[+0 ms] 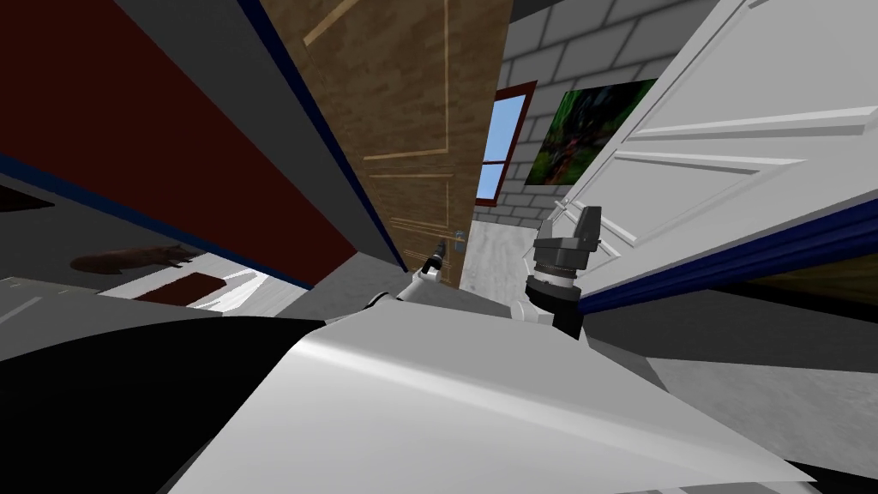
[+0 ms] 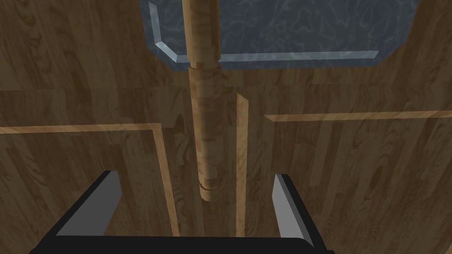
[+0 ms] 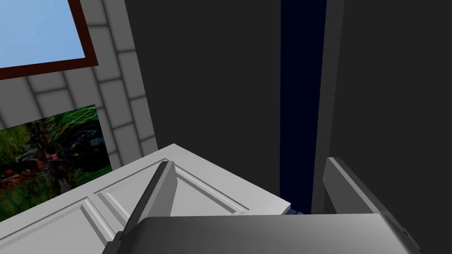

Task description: Push the door open

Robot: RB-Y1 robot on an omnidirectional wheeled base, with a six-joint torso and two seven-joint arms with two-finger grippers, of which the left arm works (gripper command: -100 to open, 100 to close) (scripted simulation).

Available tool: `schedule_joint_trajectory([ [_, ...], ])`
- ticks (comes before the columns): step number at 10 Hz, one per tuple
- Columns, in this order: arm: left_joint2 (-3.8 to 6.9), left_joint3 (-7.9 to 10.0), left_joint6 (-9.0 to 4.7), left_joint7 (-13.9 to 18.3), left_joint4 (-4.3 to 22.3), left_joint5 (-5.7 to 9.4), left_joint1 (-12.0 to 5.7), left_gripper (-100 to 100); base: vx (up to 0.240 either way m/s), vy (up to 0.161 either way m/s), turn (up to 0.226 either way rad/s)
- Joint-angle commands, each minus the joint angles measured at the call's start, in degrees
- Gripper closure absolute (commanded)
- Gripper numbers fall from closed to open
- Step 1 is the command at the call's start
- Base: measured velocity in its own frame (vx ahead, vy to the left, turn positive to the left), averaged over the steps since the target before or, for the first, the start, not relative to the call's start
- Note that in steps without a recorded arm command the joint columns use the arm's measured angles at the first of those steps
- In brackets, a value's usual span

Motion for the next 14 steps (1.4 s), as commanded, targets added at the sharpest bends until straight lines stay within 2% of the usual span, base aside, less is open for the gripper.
schedule_joint_trajectory([
  [1,-0.10,0.20,0.12,0.00,-0.18,-0.01,0.10,-100,0.187,-0.052,-0.015],
  [2,-0.60,0.33,0.12,0.03,-0.08,-0.01,0.03,-100,0.194,-0.050,-0.021],
  [4,-2.92,0.60,0.11,0.10,0.14,0.00,-0.12,-100,0.203,-0.048,-0.021],
  [5,-2.33,0.60,-0.09,0.05,0.60,0.02,-0.46,-100,0.087,-0.029,0.006],
  [6,-2.33,0.60,-0.09,0.05,0.60,0.02,-0.46,100,-0.018,0.005,0.005],
  [11,-2.33,0.60,-0.09,0.05,0.60,0.02,-0.46,100,-0.013,0.005,-0.005],
  [12,-1.24,1.50,-0.13,-0.11,0.81,0.15,-0.50,100,0.104,-0.061,0.024],
  [14,-0.28,2.49,-0.24,-0.31,0.99,0.28,-0.58,100,0.146,-0.125,0.058],
])
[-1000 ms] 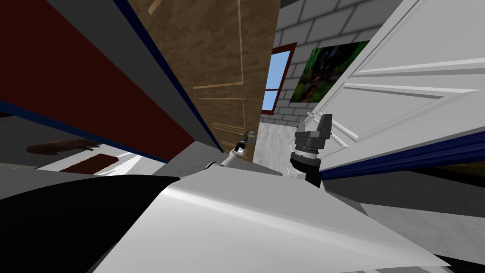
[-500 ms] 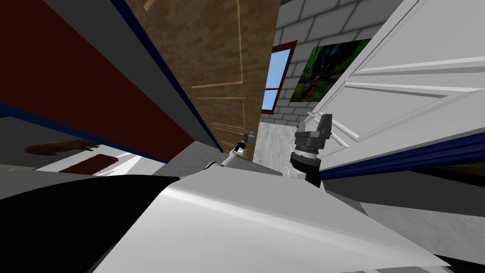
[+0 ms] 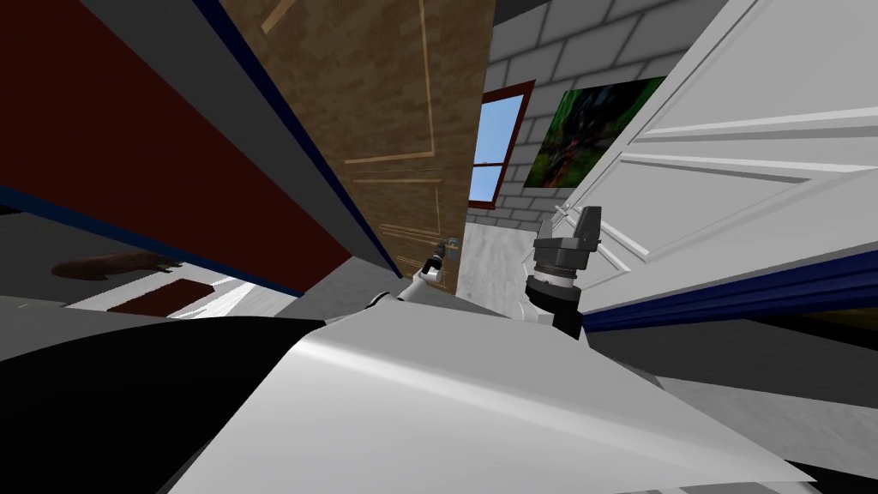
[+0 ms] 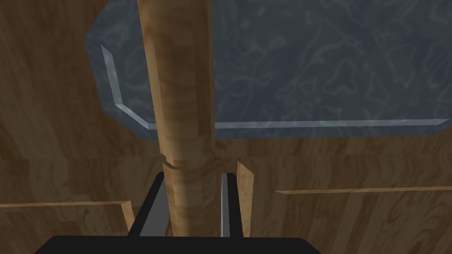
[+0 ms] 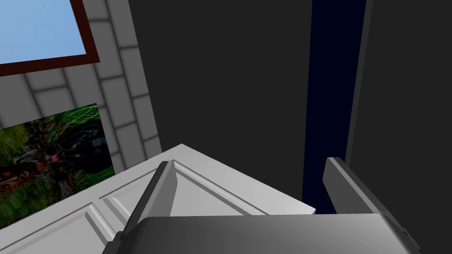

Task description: Push the door open

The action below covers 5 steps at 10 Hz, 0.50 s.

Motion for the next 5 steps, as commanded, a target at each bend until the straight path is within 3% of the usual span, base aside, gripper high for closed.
schedule_joint_trajectory([
  [1,1.16,1.49,-0.61,-0.37,-0.36,0.13,-0.33,100,0.172,-0.134,0.049],
  [5,2.73,3.99,-0.90,-0.89,0.07,0.46,-0.52,100,0.173,-0.109,0.049],
])
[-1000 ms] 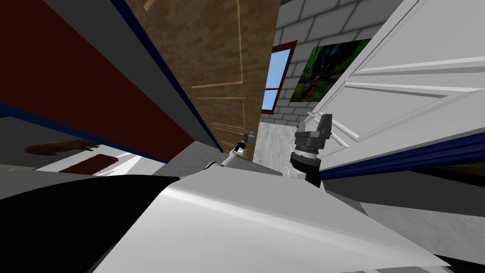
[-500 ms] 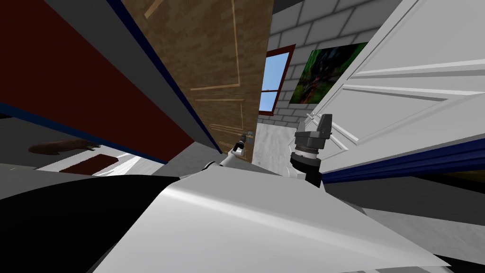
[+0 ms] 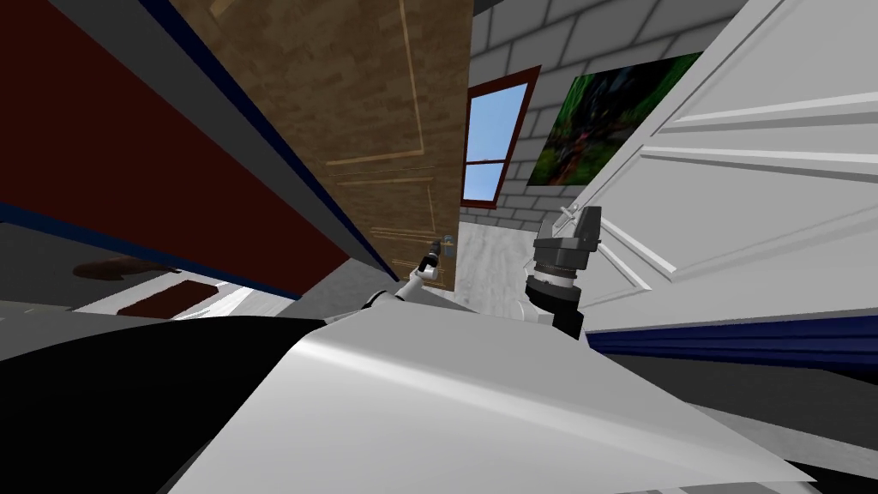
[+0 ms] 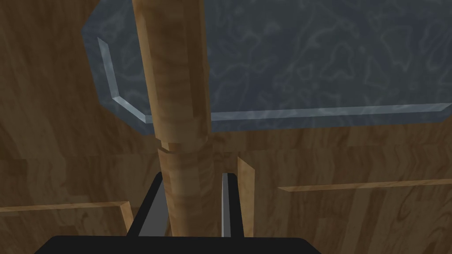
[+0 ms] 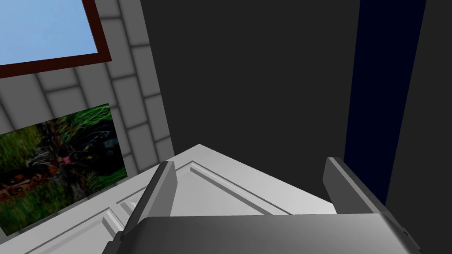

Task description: Push the door open

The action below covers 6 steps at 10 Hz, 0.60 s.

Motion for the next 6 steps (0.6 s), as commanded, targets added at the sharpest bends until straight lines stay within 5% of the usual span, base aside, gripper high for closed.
schedule_joint_trajectory([
  [1,1.39,1.85,-0.20,-0.52,-0.56,0.23,0.45,100,0.180,-0.126,0.078],
  [6,2.36,5.27,-0.60,-1.23,0.04,0.68,0.19,100,0.143,-0.136,0.077],
])
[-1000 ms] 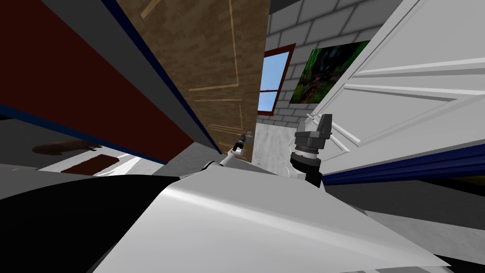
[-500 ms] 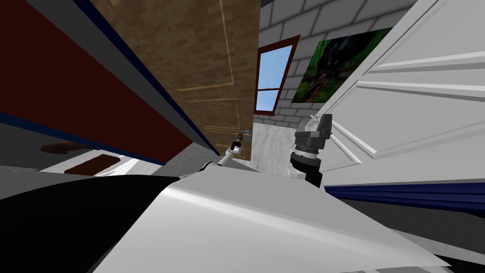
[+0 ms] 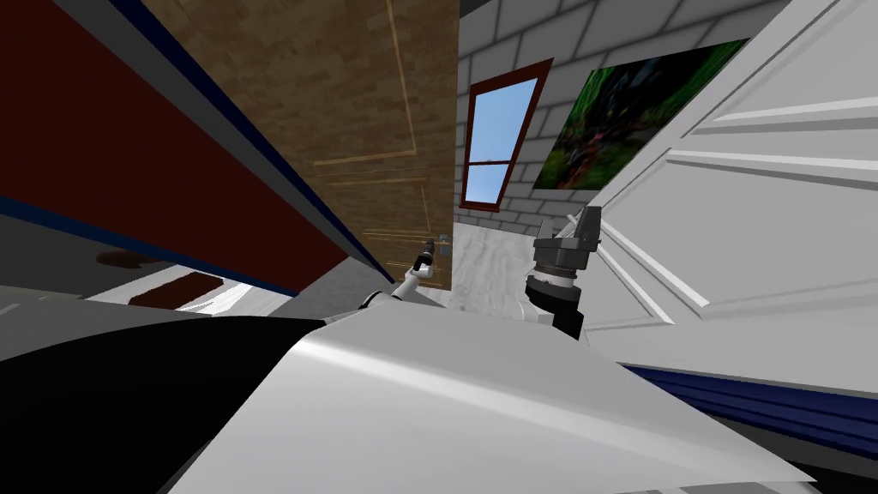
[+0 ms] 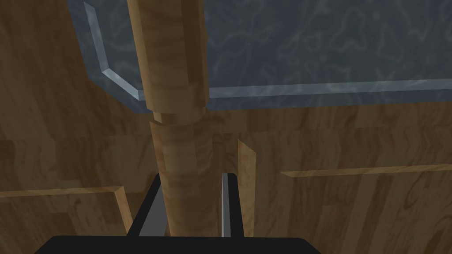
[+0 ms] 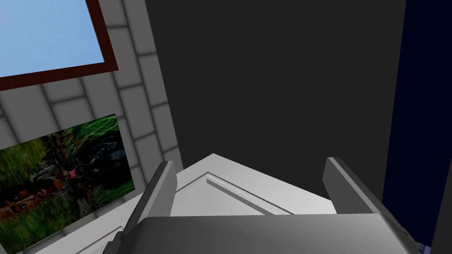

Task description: Push the door open

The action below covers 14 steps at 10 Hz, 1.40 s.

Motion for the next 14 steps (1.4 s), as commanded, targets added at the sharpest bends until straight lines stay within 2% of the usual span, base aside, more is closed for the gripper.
schedule_joint_trajectory([
  [1,0.69,1.87,-1.11,-0.38,0.82,0.21,-0.47,100,0.178,-0.165,0.114],
  [3,0.73,2.30,-1.16,-0.47,0.90,0.26,-0.51,100,0.129,-0.084,0.044],
  [4,0.75,3.56,-1.31,-0.73,1.11,0.43,-0.60,100,0.101,-0.099,0.045],
  [8,0.49,5.88,-1.58,-1.21,1.52,0.73,-0.78,100,0.145,-0.137,0.086],
  [14,-0.81,9.39,-1.99,-1.93,2.13,1.19,-1.04,100,0.150,-0.113,0.074],
])
